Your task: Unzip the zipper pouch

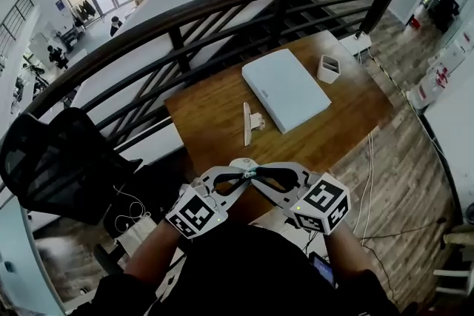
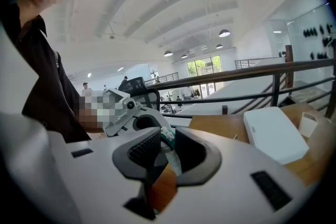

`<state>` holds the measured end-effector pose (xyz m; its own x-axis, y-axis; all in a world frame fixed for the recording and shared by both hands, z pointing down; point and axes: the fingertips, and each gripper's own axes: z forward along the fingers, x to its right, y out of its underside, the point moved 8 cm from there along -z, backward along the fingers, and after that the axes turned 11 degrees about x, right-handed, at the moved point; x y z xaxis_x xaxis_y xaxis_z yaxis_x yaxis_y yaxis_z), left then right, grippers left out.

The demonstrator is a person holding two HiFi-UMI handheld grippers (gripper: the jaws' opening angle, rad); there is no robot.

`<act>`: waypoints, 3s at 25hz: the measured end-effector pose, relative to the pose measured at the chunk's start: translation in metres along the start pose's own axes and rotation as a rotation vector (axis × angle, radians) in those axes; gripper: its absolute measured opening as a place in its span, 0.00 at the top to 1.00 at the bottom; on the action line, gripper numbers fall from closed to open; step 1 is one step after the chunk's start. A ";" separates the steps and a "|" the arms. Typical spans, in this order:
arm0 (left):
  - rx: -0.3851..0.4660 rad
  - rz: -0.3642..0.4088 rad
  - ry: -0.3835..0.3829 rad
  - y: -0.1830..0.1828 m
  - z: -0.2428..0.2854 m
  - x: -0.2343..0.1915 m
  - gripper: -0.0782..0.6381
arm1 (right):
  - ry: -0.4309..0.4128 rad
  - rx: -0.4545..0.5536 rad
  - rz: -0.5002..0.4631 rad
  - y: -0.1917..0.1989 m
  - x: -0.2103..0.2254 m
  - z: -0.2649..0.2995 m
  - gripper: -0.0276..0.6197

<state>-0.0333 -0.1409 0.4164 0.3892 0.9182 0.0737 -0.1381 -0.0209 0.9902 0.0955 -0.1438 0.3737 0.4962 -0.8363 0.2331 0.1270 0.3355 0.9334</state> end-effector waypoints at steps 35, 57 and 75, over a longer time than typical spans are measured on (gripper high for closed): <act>-0.173 0.231 0.021 0.013 0.008 0.027 0.87 | 0.046 -0.053 0.348 0.031 0.012 -0.013 0.94; -0.144 0.202 -0.019 0.010 -0.001 0.012 0.87 | 0.188 -0.058 0.326 0.050 0.040 -0.031 0.95; -0.131 0.159 -0.071 0.011 -0.007 -0.005 0.87 | 0.335 -0.113 0.185 0.058 0.069 -0.041 0.95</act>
<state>-0.0425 -0.1429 0.4259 0.4157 0.8771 0.2405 -0.3184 -0.1074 0.9419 0.1719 -0.1646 0.4325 0.7698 -0.5759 0.2751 0.0935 0.5282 0.8440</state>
